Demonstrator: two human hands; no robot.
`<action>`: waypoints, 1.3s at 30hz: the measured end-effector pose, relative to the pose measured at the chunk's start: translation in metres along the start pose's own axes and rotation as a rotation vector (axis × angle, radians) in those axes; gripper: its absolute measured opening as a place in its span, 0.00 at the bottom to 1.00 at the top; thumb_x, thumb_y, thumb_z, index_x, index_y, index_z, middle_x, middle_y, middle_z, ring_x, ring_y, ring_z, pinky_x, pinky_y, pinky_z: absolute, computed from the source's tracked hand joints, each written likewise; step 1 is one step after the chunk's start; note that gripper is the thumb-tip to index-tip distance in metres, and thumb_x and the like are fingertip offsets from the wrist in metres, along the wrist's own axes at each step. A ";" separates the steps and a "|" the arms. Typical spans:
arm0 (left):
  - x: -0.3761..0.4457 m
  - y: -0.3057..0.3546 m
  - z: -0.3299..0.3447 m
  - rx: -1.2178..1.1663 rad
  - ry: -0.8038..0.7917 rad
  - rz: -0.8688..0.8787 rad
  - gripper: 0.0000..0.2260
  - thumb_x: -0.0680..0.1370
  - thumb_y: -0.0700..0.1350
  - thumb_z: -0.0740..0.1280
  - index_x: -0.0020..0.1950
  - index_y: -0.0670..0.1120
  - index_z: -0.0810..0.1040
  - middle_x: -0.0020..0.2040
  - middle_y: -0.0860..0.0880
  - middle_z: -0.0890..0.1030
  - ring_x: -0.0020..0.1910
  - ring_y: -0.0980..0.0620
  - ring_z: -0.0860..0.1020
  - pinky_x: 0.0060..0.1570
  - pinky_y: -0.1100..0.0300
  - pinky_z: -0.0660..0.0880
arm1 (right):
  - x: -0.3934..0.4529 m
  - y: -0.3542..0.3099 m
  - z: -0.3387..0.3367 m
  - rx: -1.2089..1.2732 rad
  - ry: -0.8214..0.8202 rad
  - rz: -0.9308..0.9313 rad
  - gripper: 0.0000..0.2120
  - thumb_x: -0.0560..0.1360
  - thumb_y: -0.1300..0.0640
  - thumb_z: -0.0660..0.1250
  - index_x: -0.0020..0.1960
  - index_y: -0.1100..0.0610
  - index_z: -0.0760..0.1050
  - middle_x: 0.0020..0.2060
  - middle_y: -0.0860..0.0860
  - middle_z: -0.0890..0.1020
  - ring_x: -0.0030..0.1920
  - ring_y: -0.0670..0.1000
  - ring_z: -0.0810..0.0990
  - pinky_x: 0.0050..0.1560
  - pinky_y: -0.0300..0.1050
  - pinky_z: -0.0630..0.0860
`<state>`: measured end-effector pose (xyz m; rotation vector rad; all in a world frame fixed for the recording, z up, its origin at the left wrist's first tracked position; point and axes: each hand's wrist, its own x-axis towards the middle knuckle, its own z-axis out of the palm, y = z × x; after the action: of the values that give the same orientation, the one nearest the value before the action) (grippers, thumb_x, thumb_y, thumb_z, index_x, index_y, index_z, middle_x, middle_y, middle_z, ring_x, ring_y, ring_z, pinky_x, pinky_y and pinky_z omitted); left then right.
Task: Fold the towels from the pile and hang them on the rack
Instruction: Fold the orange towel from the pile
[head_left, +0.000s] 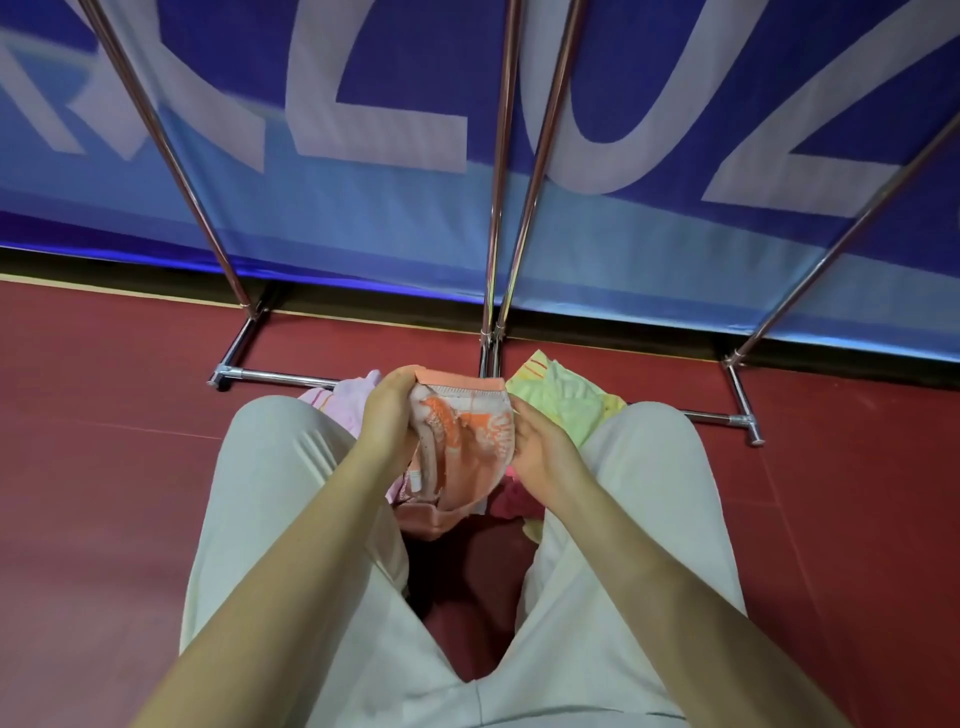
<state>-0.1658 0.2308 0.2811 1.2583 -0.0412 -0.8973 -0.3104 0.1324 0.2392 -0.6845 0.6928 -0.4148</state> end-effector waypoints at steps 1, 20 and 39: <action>0.000 0.001 0.000 -0.034 -0.006 -0.014 0.06 0.79 0.39 0.59 0.52 0.40 0.72 0.35 0.42 0.75 0.30 0.50 0.77 0.31 0.62 0.76 | 0.000 0.004 0.000 -0.044 0.004 0.024 0.16 0.80 0.54 0.59 0.64 0.61 0.75 0.56 0.57 0.82 0.55 0.53 0.81 0.54 0.45 0.76; 0.009 -0.013 -0.007 0.430 0.021 -0.067 0.08 0.77 0.45 0.60 0.38 0.46 0.72 0.32 0.52 0.76 0.30 0.57 0.73 0.35 0.65 0.72 | 0.014 0.006 0.015 -0.330 0.321 -0.275 0.10 0.80 0.59 0.61 0.45 0.58 0.79 0.41 0.52 0.81 0.44 0.51 0.79 0.47 0.44 0.74; -0.021 -0.032 0.003 0.455 -0.053 0.059 0.11 0.81 0.49 0.60 0.47 0.48 0.81 0.36 0.43 0.80 0.35 0.47 0.78 0.33 0.60 0.75 | -0.010 0.007 0.018 -0.864 0.180 -0.456 0.05 0.76 0.62 0.67 0.46 0.52 0.77 0.43 0.45 0.80 0.43 0.41 0.78 0.39 0.30 0.72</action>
<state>-0.1994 0.2396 0.2643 1.6444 -0.3386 -0.8980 -0.3039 0.1505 0.2493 -1.6557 0.8882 -0.6012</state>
